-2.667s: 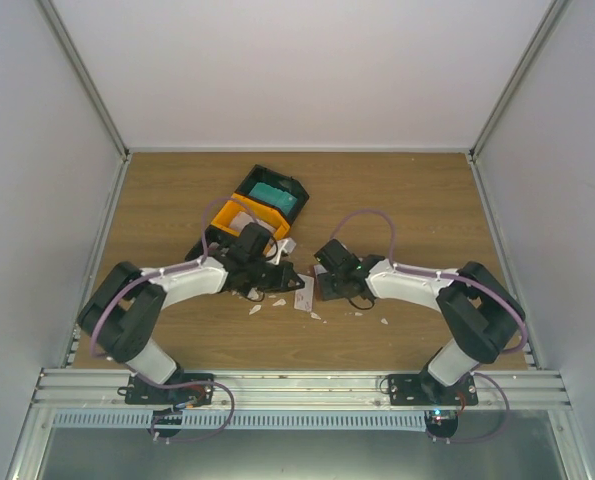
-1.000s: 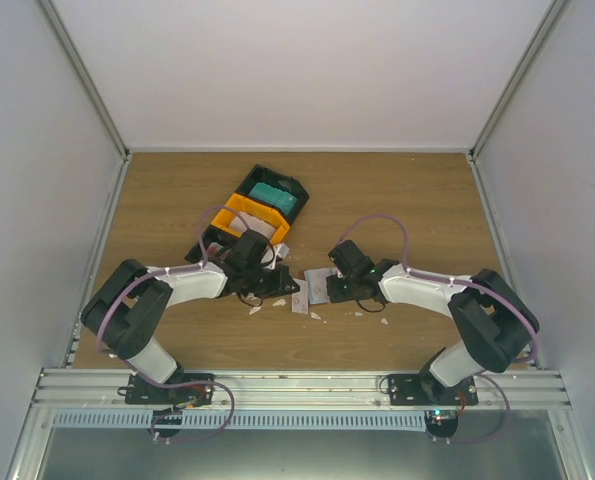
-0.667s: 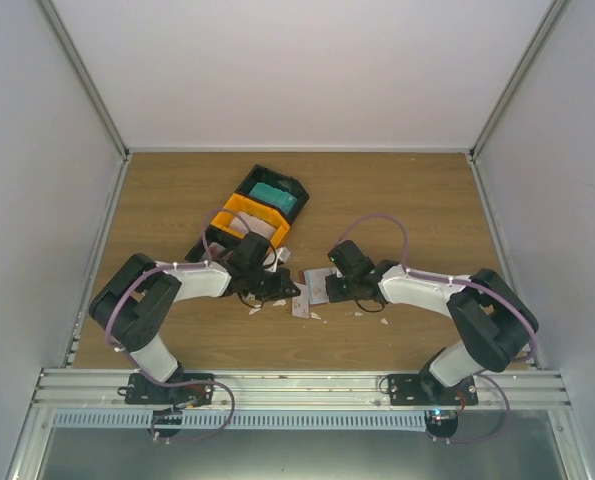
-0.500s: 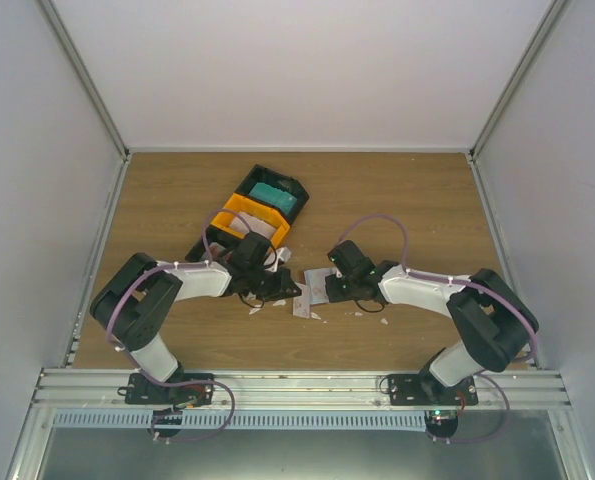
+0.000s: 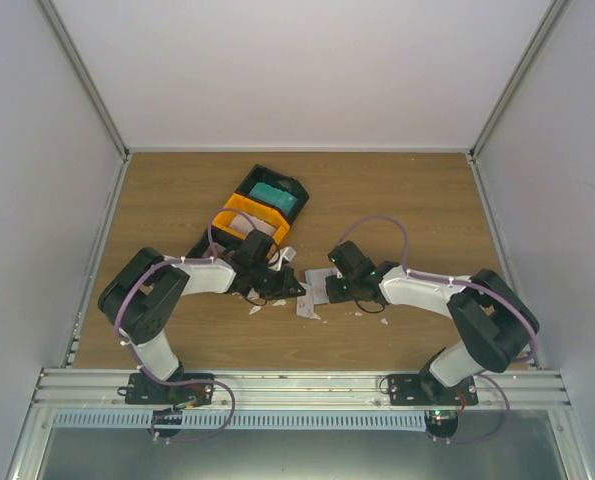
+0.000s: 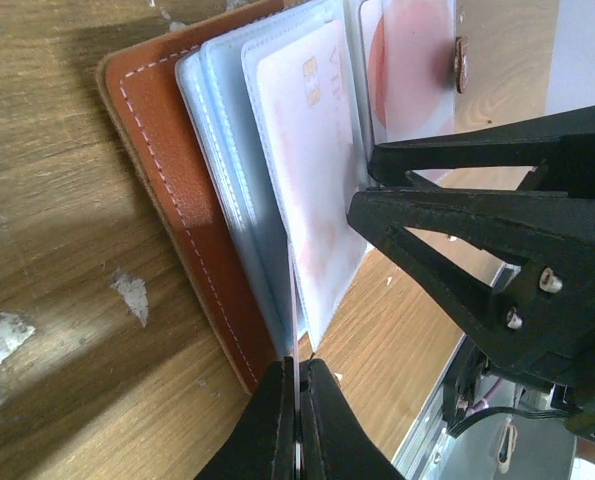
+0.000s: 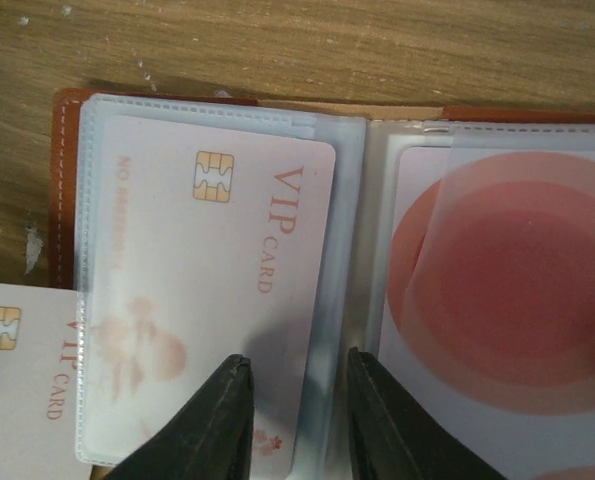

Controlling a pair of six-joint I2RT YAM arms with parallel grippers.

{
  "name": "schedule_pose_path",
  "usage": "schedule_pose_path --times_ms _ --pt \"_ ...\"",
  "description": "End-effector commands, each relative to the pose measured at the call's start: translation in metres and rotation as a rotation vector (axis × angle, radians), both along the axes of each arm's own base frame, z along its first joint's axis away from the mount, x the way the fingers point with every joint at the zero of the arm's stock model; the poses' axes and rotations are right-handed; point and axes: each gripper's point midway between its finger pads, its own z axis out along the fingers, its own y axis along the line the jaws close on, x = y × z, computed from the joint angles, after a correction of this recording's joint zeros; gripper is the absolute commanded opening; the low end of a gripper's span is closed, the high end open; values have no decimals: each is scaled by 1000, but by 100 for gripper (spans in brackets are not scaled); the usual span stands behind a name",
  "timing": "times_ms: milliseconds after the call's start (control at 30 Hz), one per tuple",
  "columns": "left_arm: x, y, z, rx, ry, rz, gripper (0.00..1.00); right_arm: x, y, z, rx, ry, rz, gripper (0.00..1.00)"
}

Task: Put the credit cards into the card holder
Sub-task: Turn over the card slot in the card holder.

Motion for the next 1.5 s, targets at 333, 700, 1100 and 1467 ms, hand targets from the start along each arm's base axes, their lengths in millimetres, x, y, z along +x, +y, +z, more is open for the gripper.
schedule_pose_path --times_ms 333,700,1100,1467 --pt "9 -18 10 -85 -39 -64 0 18 -42 42 -11 -124 -196 57" --pt "11 -30 15 -118 -36 -96 0 9 -79 20 115 -43 -297 75" --pt "12 -52 21 -139 -38 -145 0 -5 -44 23 309 -15 -141 78" --pt "22 -66 18 -99 -56 -144 0 6 -82 42 241 -138 -358 80"
